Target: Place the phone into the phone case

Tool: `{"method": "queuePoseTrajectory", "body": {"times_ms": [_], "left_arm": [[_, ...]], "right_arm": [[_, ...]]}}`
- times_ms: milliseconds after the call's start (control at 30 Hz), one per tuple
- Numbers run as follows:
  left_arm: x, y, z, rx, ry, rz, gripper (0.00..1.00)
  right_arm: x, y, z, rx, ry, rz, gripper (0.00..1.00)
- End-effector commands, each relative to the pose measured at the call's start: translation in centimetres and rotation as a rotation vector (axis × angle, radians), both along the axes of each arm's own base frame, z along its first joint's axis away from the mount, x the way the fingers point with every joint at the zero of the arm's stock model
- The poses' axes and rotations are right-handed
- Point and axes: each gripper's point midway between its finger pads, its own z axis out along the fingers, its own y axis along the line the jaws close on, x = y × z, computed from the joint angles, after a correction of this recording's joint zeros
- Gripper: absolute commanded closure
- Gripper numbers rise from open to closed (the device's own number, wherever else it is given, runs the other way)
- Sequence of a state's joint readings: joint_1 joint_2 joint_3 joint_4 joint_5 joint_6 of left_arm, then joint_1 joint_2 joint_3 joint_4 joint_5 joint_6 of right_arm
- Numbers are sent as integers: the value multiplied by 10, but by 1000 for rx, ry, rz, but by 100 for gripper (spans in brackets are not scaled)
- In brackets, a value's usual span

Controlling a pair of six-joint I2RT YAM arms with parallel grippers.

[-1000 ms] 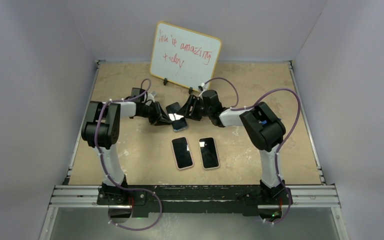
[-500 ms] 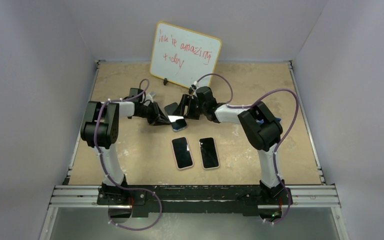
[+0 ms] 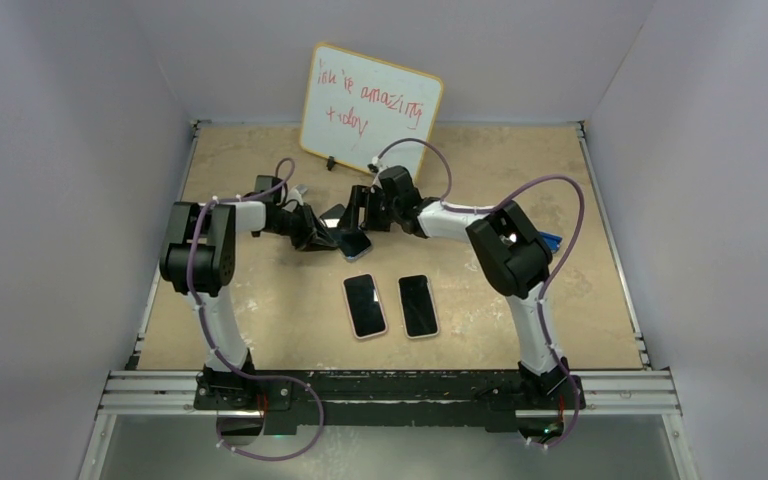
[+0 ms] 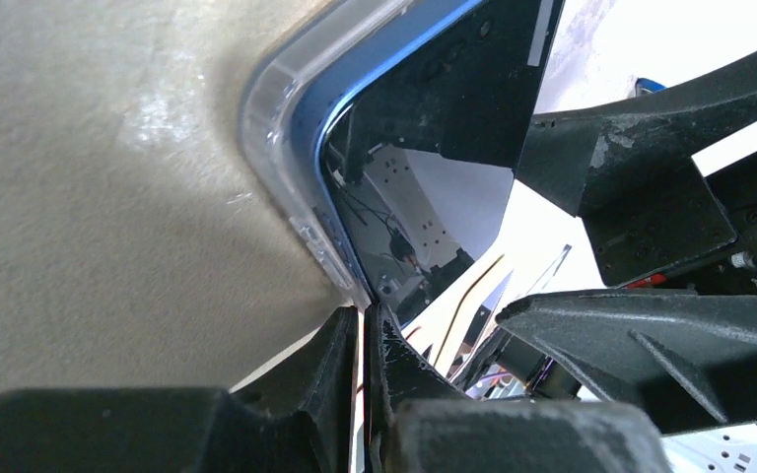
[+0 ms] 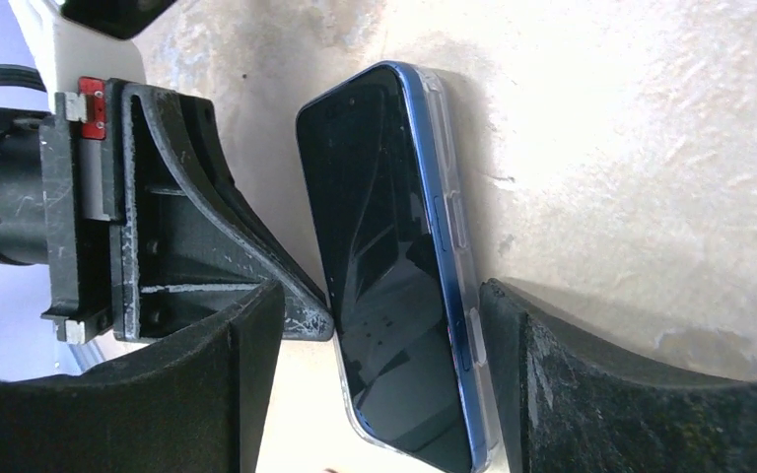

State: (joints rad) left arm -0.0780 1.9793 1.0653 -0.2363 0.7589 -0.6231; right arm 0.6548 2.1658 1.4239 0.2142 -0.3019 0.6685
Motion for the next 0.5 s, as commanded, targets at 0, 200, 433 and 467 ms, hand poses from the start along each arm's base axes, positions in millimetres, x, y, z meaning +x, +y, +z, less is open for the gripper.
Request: {"method": "queuePoseTrajectory", "body": {"times_ms": [0,200,433,467], "left_arm": [[-3,33,-43,194,43,33,93],[-4,35,-40,202,48,39,94],[-4,44,-35,253,49,45,93],[-5,45,-34,263,50,44,93]], "right_arm": [[-48,26,-15,139,185,185,28],[-59,47,29,400,212,273,33],[-63,43,43,455,216,286,29],[-65,42,43,453,219,289,30]]}}
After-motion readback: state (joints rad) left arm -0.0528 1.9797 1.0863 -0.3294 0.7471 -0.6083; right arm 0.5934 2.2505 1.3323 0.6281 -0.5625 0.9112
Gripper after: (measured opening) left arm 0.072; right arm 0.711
